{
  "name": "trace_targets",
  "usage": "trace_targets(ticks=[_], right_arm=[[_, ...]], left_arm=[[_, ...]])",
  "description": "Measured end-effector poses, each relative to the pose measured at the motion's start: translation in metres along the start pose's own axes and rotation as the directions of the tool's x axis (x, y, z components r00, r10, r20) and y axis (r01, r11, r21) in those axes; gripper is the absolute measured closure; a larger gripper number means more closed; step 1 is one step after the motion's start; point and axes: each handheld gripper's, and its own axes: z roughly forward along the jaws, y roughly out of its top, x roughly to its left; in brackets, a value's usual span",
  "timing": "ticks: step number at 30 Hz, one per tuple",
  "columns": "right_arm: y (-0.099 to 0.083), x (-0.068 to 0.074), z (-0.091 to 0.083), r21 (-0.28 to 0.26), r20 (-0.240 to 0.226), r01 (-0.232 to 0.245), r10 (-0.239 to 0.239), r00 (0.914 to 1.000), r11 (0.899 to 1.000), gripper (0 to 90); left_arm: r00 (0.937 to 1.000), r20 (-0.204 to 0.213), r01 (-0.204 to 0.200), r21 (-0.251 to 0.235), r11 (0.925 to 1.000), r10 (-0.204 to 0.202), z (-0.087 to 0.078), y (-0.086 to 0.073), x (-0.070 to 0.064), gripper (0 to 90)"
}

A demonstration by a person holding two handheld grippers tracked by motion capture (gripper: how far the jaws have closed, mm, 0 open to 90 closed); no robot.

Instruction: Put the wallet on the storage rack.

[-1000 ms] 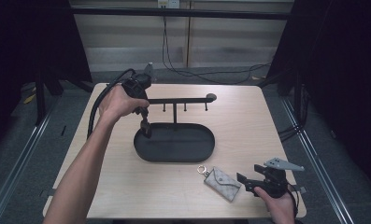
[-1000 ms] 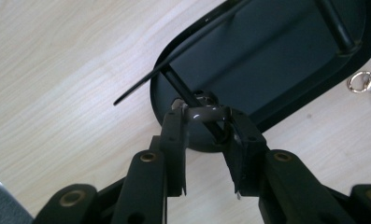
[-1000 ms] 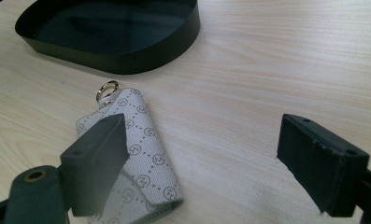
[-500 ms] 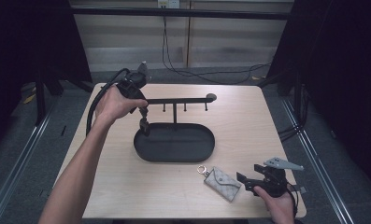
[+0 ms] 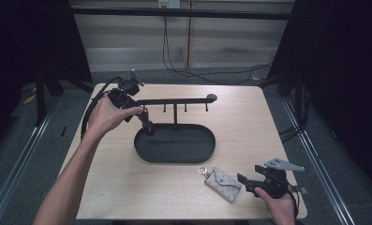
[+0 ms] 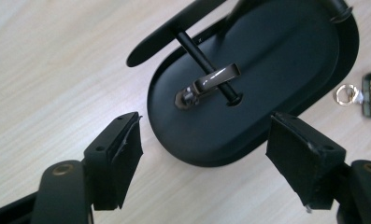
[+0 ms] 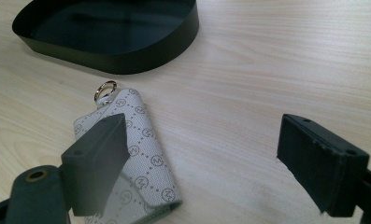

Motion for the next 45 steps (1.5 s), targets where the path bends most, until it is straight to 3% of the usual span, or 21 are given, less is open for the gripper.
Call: trace_targets(ticks=[3,10,11,13,15,19,23,24,27,29,31,32,34,37,39,42,43,45], right_arm=[[0.000,0.000,0.001,0.002,0.002,-0.001,0.001,1.0000,1.000,16.2],[0.000,0.000,0.000,0.001,0.005,-0.003,0.003,1.0000,1.000,16.2],[0.000,0.000,0.000,0.000,0.005,-0.003,0.003,1.0000,1.000,16.2],[0.001,0.000,0.001,0.000,0.001,-0.003,0.003,1.0000,1.000,16.2],[0.001,0.000,0.002,-0.001,0.000,-0.002,0.002,1.0000,1.000,16.0],[0.002,0.000,0.003,0.004,0.002,-0.006,0.006,1.0000,1.000,16.1],[0.002,-0.001,0.002,0.002,0.005,-0.004,0.004,1.0000,1.000,16.1],[0.002,-0.001,0.002,0.002,0.006,-0.003,0.003,1.0000,1.000,16.2],[0.001,-0.001,0.002,0.000,0.004,-0.004,0.004,1.0000,1.000,16.2],[0.002,-0.001,0.002,-0.001,0.002,-0.006,0.006,1.0000,1.000,16.2],[0.002,-0.001,0.003,0.002,-0.002,-0.005,0.005,1.0000,1.000,16.2],[0.003,-0.001,0.003,0.001,-0.003,-0.003,0.003,1.0000,1.000,16.1],[0.002,0.000,0.003,0.003,-0.013,0.014,-0.014,0.9998,1.000,16.1],[0.002,0.001,0.002,0.000,-0.009,0.009,-0.009,0.9999,1.000,16.1],[0.002,0.000,0.001,-0.002,-0.012,0.001,-0.001,0.9999,1.000,16.1],[0.002,-0.001,0.001,-0.004,-0.015,-0.002,0.002,0.9999,1.000,15.7],[0.002,-0.001,0.001,-0.006,-0.015,-0.004,0.004,0.9999,1.000,15.7],[0.001,-0.001,0.002,0.001,-0.024,-0.005,0.005,0.9997,1.000,15.7]], left_arm=[[0.9999,0.010,-0.004,-0.042,0.9991,0.005,-0.004,-0.007,-0.003,28.4],[0.9985,0.050,-0.014,-0.114,0.9934,0.020,-0.009,-0.027,-0.003,22.0],[0.9982,0.048,-0.028,-0.127,0.9916,0.035,-0.009,-0.030,-0.001,21.6],[0.9984,0.045,-0.027,-0.154,0.9877,0.034,-0.009,-0.036,0.001,22.1],[0.9974,0.069,-0.008,-0.166,0.9861,0.020,-0.007,-0.043,0.003,20.5],[0.9968,0.072,-0.021,-0.199,0.9797,0.036,-0.007,-0.054,0.006,18.0],[0.9947,0.101,0.006,-0.245,0.9696,0.020,-0.007,-0.065,0.005,18.3],[0.9932,0.108,-0.015,-0.242,0.9703,0.042,-0.007,-0.067,0.005,18.4],[0.9914,0.116,-0.029,-0.257,0.9661,0.061,-0.005,-0.076,0.003,17.8],[0.9905,0.120,-0.032,-0.273,0.9614,0.067,-0.002,-0.082,0.001,18.6],[0.9930,0.095,-0.037,-0.303,0.9522,0.069,0.003,-0.092,-0.001,20.8],[0.9916,0.109,-0.031,-0.313,0.9491,0.069,0.007,-0.097,-0.001,21.1],[0.9898,0.118,-0.039,-0.309,0.9501,0.079,0.015,-0.105,-0.001,21.3],[0.9921,0.092,-0.053,-0.311,0.9490,0.085,0.024,-0.117,-0.002,21.3],[0.9916,0.099,-0.046,-0.332,0.9422,0.083,0.029,-0.126,-0.003,21.7],[0.9918,0.106,-0.033,-0.322,0.9460,0.071,0.034,-0.135,-0.003,24.2],[0.9935,0.088,-0.039,-0.339,0.9399,0.073,0.034,-0.139,-0.004,24.2],[0.9932,0.097,-0.027,-0.346,0.9377,0.065,0.036,-0.148,-0.005,24.2]])
